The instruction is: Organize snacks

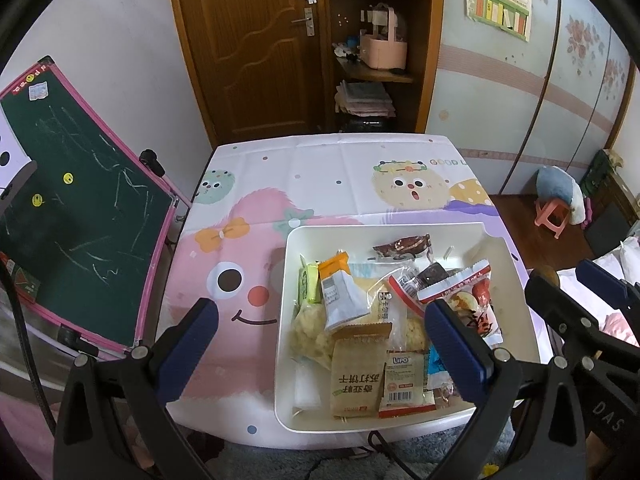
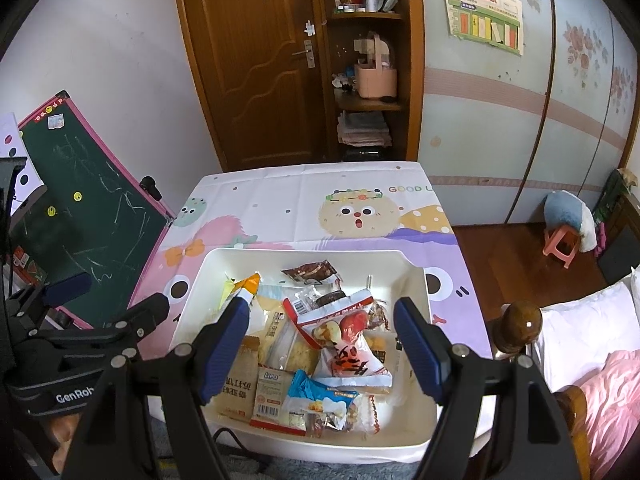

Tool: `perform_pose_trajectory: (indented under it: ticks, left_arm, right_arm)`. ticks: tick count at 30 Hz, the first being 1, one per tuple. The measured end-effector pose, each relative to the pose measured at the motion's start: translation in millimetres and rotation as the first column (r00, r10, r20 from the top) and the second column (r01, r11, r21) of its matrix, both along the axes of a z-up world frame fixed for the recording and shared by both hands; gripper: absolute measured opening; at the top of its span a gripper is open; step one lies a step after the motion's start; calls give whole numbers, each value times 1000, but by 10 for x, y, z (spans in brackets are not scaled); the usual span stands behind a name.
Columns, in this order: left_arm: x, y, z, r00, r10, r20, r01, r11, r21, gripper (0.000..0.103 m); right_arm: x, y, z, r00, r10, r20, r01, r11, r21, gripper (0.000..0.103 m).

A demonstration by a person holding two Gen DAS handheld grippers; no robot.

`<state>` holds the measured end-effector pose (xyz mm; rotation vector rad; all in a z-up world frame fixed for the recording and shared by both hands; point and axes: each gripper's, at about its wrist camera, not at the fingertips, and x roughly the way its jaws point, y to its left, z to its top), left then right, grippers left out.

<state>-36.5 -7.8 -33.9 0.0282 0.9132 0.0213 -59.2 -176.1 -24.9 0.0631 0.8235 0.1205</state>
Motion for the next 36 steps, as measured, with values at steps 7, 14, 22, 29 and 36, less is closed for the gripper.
perform_pose_trajectory:
  ticks: [7, 14, 22, 29, 36]
  left_arm:
    - [6, -7, -4, 1000, -1, -4, 1, 1000, -2, 103]
    - [11, 0, 0, 1000, -2, -5, 2, 1000, -3, 103]
    - [5, -6, -6, 1000, -2, -5, 2, 1000, -1, 103]
    - [11, -1, -4, 1000, -2, -9, 2, 1000, -5, 103]
    - [-11, -1, -50, 1000, -3, -16, 3, 1000, -8, 103]
  right_arm:
    - [-8, 7, -16, 1000, 0, -1, 0, 1000, 0, 75]
    - [-5, 2, -15, 1000, 1, -1, -1, 1000, 1, 75]
    - [4, -10, -6, 1000, 1, -2, -1, 1000, 2, 75]
    - [5, -16, -11, 1000, 1, -4, -1, 1000, 3, 75]
    - [-14, -18, -43, 1000, -3, -6, 3, 1000, 2, 75]
